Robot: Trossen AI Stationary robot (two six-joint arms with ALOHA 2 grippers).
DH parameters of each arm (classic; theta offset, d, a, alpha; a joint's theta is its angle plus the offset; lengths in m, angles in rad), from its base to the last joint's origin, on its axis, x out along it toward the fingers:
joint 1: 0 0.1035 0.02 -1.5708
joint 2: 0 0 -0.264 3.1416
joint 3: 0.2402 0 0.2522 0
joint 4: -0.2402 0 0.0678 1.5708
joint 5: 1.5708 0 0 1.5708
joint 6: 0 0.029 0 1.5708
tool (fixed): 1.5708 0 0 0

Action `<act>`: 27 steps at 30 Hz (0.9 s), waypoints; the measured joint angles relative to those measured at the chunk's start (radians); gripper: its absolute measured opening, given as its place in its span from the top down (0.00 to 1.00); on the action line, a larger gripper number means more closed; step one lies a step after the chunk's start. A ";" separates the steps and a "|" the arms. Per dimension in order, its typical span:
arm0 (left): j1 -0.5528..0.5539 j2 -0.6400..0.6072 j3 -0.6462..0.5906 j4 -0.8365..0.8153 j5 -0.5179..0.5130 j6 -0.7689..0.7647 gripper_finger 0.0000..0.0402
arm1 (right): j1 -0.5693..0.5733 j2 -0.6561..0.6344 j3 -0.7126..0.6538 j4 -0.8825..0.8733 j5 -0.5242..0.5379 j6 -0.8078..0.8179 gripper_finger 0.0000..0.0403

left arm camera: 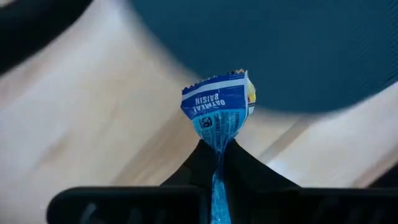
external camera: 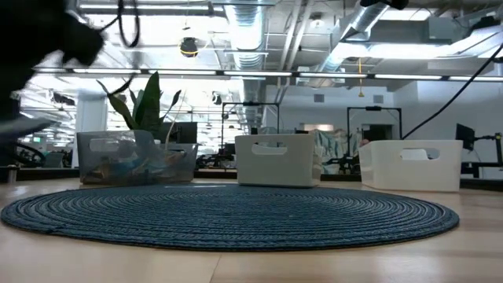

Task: Pick and place Granola Bars by type
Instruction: Put the top blue granola bar into the gray bin

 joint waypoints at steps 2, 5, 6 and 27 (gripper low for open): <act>0.049 -0.031 0.035 0.030 -0.103 0.029 0.98 | 0.000 0.000 0.000 0.000 0.000 0.000 0.58; 0.136 -0.073 0.081 0.126 -0.225 0.108 0.97 | 0.000 0.000 0.000 0.000 0.000 -0.016 0.59; 0.169 -0.082 0.092 0.178 -0.255 0.144 0.97 | 0.000 0.000 0.000 0.000 0.000 -0.016 0.59; 0.733 0.145 0.300 0.781 -0.101 0.829 0.95 | -0.011 0.000 0.000 -0.007 0.001 -0.050 0.61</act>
